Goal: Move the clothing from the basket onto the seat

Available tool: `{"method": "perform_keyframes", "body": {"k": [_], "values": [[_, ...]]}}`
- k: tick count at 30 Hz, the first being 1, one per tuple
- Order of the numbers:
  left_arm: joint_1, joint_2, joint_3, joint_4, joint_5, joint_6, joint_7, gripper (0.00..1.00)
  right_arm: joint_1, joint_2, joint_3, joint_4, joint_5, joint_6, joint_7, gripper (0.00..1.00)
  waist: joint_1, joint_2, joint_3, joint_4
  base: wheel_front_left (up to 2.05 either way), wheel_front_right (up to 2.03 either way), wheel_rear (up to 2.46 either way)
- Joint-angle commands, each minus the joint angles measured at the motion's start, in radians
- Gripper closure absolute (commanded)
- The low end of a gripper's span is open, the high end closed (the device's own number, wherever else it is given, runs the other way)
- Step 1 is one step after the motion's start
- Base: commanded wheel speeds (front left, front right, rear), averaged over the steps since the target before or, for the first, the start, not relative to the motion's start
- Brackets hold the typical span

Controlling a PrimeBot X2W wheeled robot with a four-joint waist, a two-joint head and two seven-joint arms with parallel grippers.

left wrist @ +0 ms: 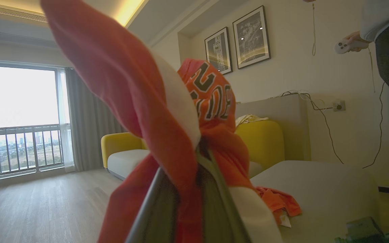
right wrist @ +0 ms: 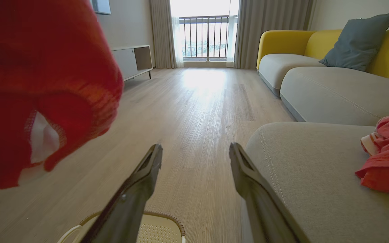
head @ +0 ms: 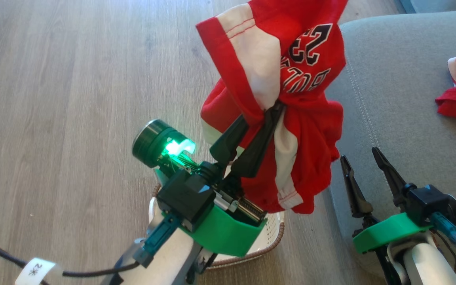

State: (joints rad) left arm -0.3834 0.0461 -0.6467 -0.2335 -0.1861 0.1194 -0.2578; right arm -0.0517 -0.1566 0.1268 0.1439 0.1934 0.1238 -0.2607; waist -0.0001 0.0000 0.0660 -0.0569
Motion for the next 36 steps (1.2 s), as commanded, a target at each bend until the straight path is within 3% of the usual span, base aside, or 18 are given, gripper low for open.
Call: {"method": "perform_keyframes", "body": {"k": [1, 15, 25, 31, 36], "values": [[-0.03, 0.004, 0.038, -0.028, 0.0, 0.009, -0.004, 1.0, -0.026, -0.012, 0.014, -0.034, -0.008, 0.007, -0.001, 0.0, 0.0001, 0.0, -0.001, -0.001, 0.0, 0.0, 0.0], [-0.021, 0.004, 0.095, -0.007, 0.019, 0.018, -0.004, 1.0, -0.027, -0.041, 0.013, -0.081, -0.024, 0.007, -0.001, 0.0, 0.0001, 0.0, 0.005, -0.008, 0.0, 0.0, 0.0], [-0.021, 0.004, 0.121, 0.025, 0.033, 0.01, -0.004, 1.0, -0.031, -0.14, 0.086, -0.266, 0.006, 0.007, -0.001, 0.0, 0.0001, 0.0, 0.02, -0.026, 0.0, 0.0, 0.0], [-0.028, 0.004, 0.13, 0.061, 0.067, 0.013, -0.004, 1.0, -0.033, -0.149, 0.145, -0.415, 0.055, 0.007, -0.001, 0.0, 0.0001, 0.0, 0.036, -0.032, 0.0, 0.0, 0.0], [-0.031, 0.004, 0.129, 0.08, 0.064, 0.021, -0.004, 1.0, -0.041, -0.197, 0.24, -0.466, 0.049, 0.007, -0.001, 0.0, 0.0001, 0.0, 0.04, -0.034, 0.0, 0.0, 0.0]]}}
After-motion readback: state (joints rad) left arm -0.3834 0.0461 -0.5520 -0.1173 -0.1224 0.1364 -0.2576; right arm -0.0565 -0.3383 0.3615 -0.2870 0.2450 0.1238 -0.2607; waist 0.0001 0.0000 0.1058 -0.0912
